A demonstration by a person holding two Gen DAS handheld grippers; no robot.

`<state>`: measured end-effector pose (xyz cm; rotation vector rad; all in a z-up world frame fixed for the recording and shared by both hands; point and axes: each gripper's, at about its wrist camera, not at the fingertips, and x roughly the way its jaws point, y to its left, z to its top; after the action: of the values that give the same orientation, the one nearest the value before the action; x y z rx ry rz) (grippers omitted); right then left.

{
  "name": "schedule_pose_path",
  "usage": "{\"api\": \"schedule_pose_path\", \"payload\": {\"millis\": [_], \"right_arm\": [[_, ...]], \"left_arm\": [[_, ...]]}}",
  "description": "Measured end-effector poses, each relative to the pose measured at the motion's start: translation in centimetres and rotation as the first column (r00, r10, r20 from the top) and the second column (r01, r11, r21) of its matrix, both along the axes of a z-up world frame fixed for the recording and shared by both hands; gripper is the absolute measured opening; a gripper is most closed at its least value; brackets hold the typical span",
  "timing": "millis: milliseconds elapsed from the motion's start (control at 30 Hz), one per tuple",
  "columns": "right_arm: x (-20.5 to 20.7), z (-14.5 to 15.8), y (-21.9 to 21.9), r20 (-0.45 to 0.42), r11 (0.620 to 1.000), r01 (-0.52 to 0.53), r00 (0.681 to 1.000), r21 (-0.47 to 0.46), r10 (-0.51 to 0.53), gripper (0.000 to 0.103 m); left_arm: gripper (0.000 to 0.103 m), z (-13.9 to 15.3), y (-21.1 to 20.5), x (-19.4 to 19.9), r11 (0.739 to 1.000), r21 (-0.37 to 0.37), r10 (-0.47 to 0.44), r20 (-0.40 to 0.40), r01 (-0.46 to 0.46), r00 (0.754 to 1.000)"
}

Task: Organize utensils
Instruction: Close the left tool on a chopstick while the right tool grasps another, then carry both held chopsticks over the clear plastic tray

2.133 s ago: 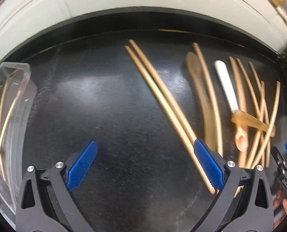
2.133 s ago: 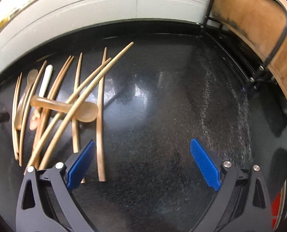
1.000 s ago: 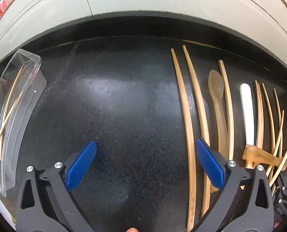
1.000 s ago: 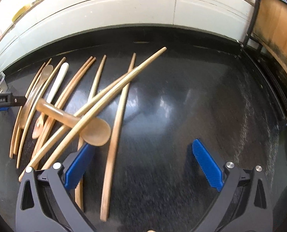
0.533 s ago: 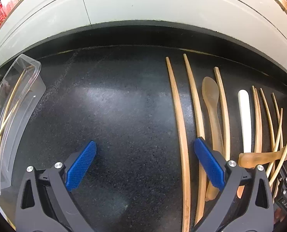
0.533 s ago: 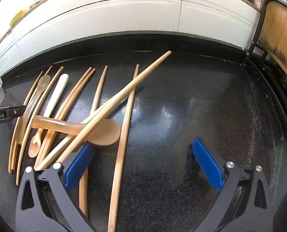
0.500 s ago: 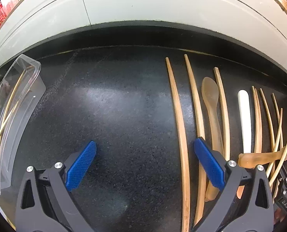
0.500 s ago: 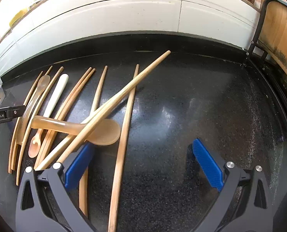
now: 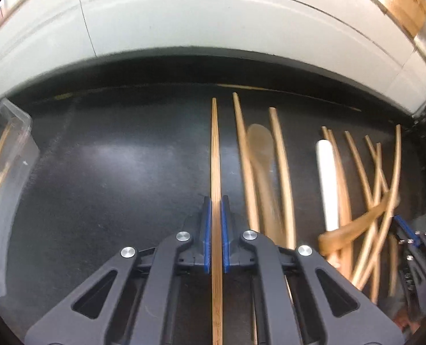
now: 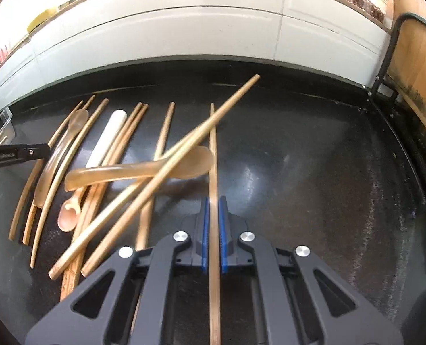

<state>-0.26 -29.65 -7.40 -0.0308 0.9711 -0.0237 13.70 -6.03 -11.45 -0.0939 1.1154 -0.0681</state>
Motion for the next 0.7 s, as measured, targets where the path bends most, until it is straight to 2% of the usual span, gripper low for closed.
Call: {"api": "schedule_pose_path", "payload": {"millis": [100, 233, 333, 400, 567, 700], "right_arm": [[-0.9, 1.4, -2.2, 0.012, 0.997, 0.076, 0.997, 0.019, -0.076, 0.007], [-2.2, 4.1, -4.8, 0.050, 0.988, 0.141, 0.988, 0.056, -0.144, 0.007], [-3.6, 6.5, -6.0, 0.080, 0.973, 0.172, 0.979, 0.156, -0.186, 0.007], [-4.6, 7.7, -6.5, 0.078, 0.947, 0.187, 0.974, 0.259, -0.214, 0.007], [-5.5, 7.7, -4.1, 0.007, 0.884, 0.191, 0.977, 0.427, -0.215, 0.007], [-6.0, 8.0, -0.9, -0.007, 0.870, 0.157, 0.985, 0.467, -0.174, 0.007]], "left_arm": [[0.006, 1.0, 0.4, -0.8, 0.999, -0.043, -0.001, 0.006, 0.001, 1.000], [0.006, 4.0, 0.3, -2.2, 0.995, -0.086, -0.038, 0.047, 0.042, 0.998], [0.006, 6.0, 0.4, -3.3, 0.991, -0.106, -0.075, 0.077, 0.083, 0.994], [0.006, 7.2, 0.3, -4.2, 0.987, -0.107, -0.114, 0.090, 0.123, 0.989], [0.006, 7.9, 1.1, -6.0, 0.977, -0.105, -0.180, 0.070, 0.187, 0.981], [0.006, 8.4, 2.8, -7.1, 0.969, -0.122, -0.209, 0.058, 0.214, 0.976]]}}
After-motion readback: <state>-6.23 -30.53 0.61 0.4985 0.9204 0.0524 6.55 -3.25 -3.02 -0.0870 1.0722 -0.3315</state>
